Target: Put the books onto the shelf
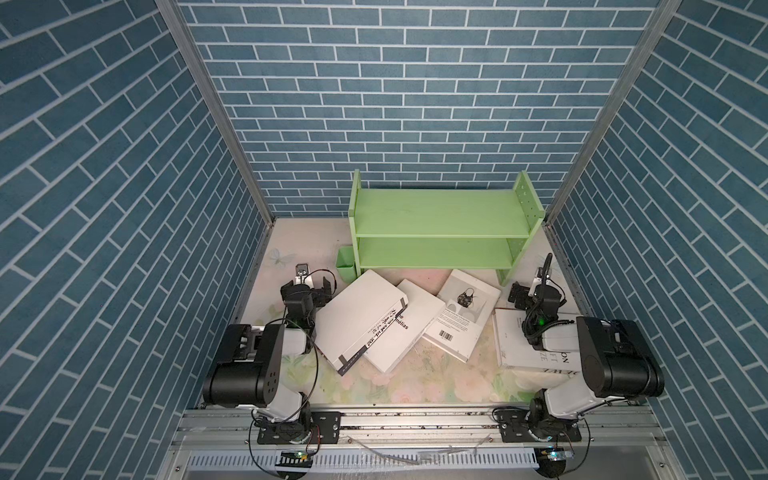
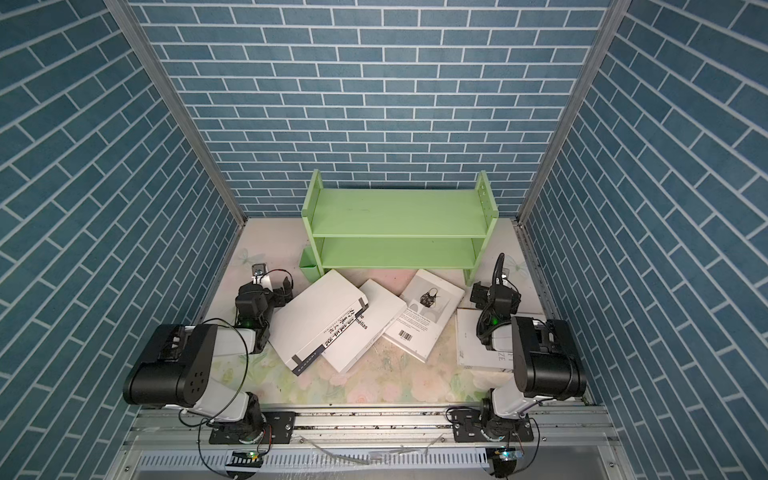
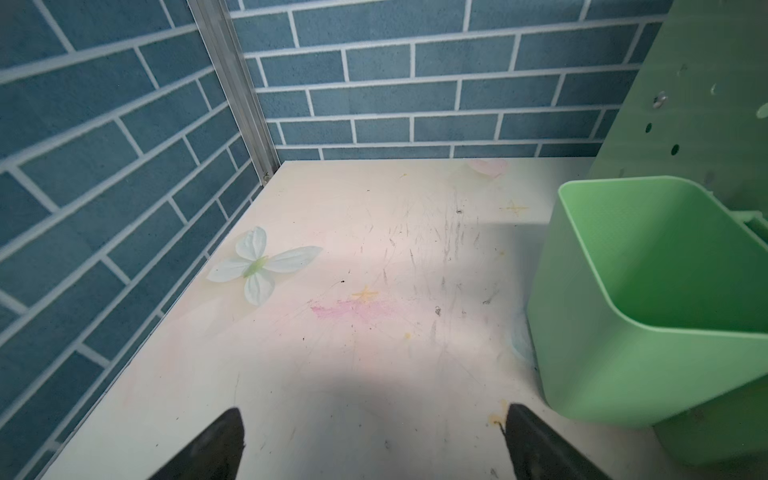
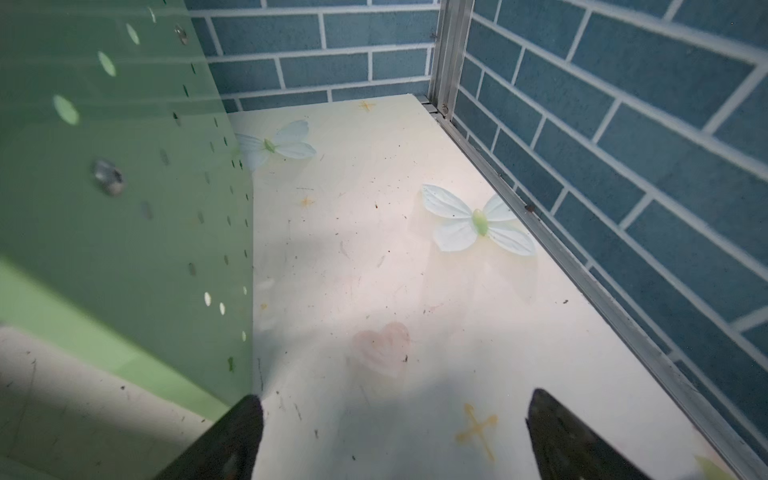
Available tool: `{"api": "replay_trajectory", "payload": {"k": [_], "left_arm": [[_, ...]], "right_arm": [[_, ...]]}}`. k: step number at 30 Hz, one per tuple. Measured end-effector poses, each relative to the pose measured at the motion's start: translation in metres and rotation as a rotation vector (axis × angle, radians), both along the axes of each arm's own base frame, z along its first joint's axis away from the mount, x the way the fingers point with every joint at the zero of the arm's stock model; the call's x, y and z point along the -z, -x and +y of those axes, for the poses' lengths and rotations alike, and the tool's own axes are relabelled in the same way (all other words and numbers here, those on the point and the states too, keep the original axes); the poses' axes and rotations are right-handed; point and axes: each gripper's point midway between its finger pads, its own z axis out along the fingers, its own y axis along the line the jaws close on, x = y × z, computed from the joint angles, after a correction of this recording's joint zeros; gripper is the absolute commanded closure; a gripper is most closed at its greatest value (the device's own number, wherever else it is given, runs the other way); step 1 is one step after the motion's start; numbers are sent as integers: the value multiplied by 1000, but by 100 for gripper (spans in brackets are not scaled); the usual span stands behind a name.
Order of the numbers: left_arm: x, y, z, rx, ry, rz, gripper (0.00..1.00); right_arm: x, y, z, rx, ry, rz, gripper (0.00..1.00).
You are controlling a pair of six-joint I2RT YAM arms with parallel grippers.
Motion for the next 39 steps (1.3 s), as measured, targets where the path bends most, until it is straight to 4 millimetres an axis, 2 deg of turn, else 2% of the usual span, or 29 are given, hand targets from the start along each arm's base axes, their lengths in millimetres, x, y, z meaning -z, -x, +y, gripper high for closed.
{"api": "replay_trajectory", "payload": {"k": [39], "left_arm": [[0,0,0,-1,-1,1,1]], "right_arm": [[-2,0,2,-10,-4,-2,1]]}}
